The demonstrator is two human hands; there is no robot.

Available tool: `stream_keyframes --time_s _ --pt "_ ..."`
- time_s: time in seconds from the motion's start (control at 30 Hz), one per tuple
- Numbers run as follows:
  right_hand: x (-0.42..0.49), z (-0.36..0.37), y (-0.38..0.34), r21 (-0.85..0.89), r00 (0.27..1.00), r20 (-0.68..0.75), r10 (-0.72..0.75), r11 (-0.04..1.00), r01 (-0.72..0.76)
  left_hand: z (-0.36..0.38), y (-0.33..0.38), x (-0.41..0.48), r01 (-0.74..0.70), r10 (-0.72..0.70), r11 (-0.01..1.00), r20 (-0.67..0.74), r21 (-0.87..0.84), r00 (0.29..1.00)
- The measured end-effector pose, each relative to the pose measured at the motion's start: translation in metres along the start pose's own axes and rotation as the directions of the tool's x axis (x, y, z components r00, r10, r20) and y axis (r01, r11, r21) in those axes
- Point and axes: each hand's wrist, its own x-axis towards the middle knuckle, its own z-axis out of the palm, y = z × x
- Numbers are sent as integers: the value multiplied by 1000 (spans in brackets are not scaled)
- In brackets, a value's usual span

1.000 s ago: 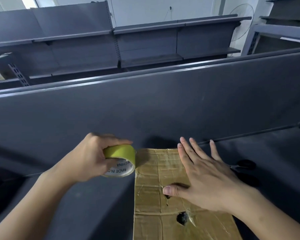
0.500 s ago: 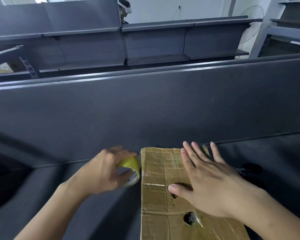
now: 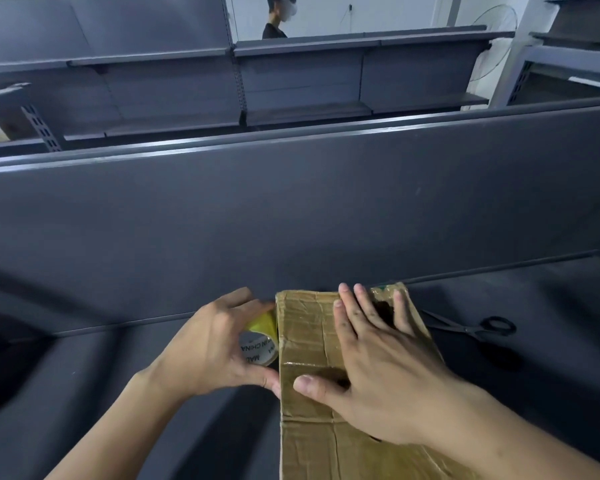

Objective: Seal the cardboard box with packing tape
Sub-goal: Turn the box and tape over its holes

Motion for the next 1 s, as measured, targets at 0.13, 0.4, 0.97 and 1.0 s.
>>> stream_keyframes --time_s 0.13,0.4,0.97,1.0 --pt "8 -3 -20 96 999 28 -40 995 37 3 -4 0 -4 6 998 -28 61 1000" --pt "15 -1 -49 249 982 -144 -118 957 152 8 -6 0 -16 26 994 -93 106 995" --pt "27 -22 18 820 872 -478 104 409 401 36 34 -17 -92 -367 797 -599 -598 712" --pt "26 -20 22 842 867 -491 88 304 446 33 45 -11 -115 -358 797 -618 -593 700"
